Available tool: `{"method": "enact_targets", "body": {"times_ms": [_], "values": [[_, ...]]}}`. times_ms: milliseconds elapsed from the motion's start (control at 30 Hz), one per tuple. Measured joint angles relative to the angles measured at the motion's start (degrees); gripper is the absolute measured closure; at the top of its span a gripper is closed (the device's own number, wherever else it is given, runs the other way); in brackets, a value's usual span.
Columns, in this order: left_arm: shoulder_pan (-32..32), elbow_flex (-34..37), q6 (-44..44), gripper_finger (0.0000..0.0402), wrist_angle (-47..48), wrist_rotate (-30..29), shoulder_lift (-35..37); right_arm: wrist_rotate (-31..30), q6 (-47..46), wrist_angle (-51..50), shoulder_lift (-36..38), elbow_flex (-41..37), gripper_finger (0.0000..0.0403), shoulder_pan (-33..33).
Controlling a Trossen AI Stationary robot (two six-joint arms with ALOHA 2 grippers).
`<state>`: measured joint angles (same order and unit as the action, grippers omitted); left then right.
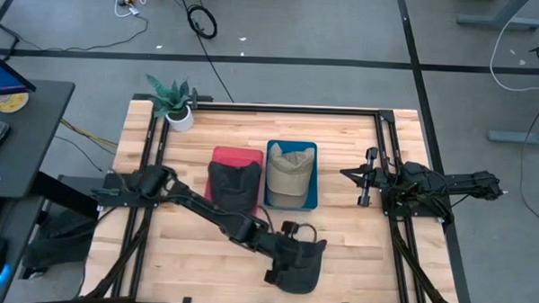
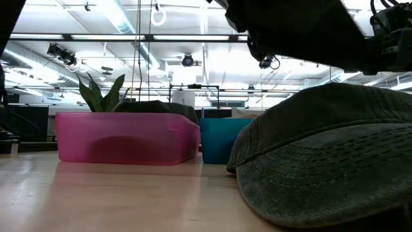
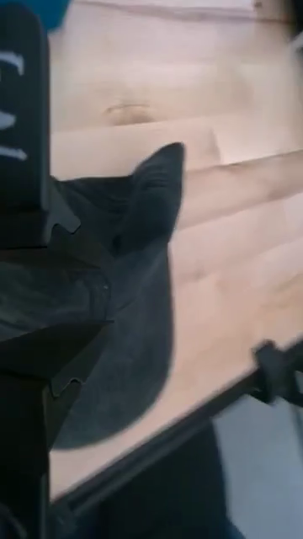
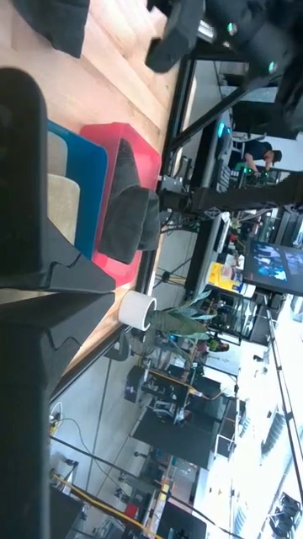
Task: Pick & Place hat
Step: Put the black cap into the red bin
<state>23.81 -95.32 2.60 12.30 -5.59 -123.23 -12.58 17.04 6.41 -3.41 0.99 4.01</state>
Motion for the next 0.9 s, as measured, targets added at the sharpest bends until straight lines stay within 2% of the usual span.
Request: {"method": "enact_targets", "body": {"times_ms": [100, 200, 633, 900], "values": [[0.1, -4.8, 0.1, 0.0291, 7.3, -3.3, -1.9, 0.0, 0.0, 0.1, 0.0, 0.0, 0.0389, 0.0], [0.0, -6.5, 1.3, 0.0291, 10.5, -3.5, -2.4, 0.0, 0.0, 0.2, 0.0, 0.0, 0.0389, 0.0], [0.2, -6.4, 3.3, 0.0291, 11.3, 1.1, -3.9, 0.0, 0.0, 0.3, 0.0, 0.0, 0.0389, 0.0], [-0.7, -6.5, 4.3, 0.0291, 11.6, 1.0, -5.3, 0.0, 0.0, 0.3, 0.0, 0.0, 0.0389, 0.0]]}}
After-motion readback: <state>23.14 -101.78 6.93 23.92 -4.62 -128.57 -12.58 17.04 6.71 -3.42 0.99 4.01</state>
